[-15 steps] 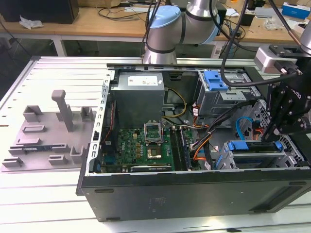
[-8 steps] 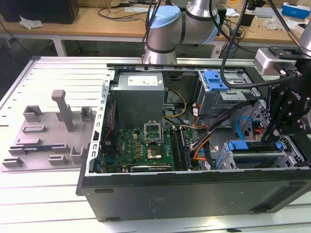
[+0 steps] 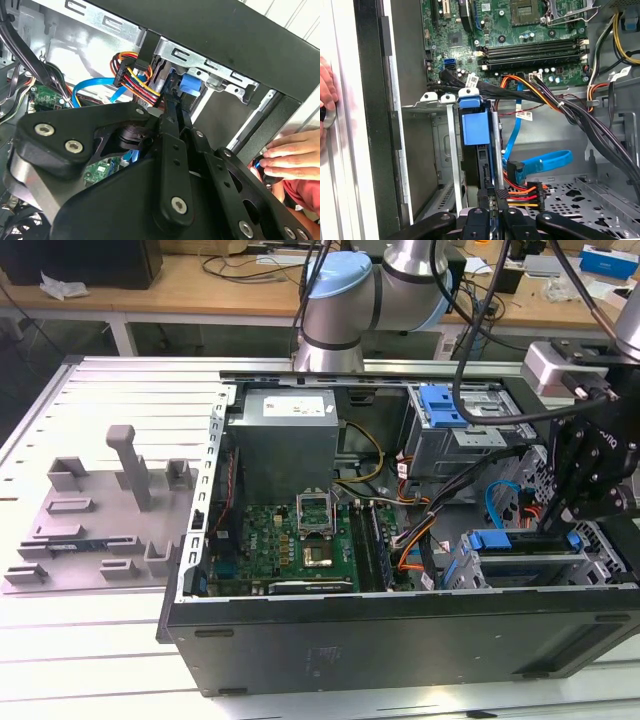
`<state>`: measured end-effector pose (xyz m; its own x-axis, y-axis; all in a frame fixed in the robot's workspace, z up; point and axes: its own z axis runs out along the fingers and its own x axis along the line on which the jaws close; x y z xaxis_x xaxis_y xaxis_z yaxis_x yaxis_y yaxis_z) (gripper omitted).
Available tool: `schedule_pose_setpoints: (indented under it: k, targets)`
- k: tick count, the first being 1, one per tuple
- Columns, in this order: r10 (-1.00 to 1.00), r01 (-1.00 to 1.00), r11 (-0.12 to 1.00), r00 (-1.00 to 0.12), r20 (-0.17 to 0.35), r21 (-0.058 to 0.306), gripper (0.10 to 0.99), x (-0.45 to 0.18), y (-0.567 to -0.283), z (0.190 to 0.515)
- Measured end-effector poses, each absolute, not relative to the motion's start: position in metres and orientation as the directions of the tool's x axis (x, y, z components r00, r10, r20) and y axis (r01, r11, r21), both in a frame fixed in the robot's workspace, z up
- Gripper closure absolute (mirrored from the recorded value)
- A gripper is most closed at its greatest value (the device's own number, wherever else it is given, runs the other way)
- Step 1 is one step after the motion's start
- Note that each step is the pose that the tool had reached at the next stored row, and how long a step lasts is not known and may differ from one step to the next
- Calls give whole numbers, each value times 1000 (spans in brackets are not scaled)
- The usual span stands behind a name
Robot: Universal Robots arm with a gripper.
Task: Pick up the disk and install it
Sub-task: 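Insert the first disk wire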
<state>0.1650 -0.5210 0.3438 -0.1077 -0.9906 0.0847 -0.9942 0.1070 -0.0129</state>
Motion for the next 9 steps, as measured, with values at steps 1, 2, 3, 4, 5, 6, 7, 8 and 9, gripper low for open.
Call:
schedule_pose_setpoints:
  k: [1, 2, 3, 4, 5, 6, 7, 8, 9]
  targets:
    - [-991, -994, 107, -108, 85, -13, 922, 165, -521, 344]
    - [-991, -994, 107, -108, 85, -13, 922, 165, -521, 344]
    - [-991, -994, 107, -108, 85, -13, 922, 165, -521, 344]
    - [-991, -994, 107, -108, 85, -13, 922, 165, -521, 343]
    - [-991, -994, 107, -108, 85, -13, 922, 165, -521, 343]
    - [-991, -994, 107, -108, 85, -13, 922, 165, -521, 343]
    - [-991, -994, 107, -108, 85, -13, 922, 165, -521, 342]
    - [-991, -994, 107, -108, 85, -13, 922, 165, -521, 342]
    - [-991, -994, 106, -107, 85, -13, 922, 165, -521, 341]
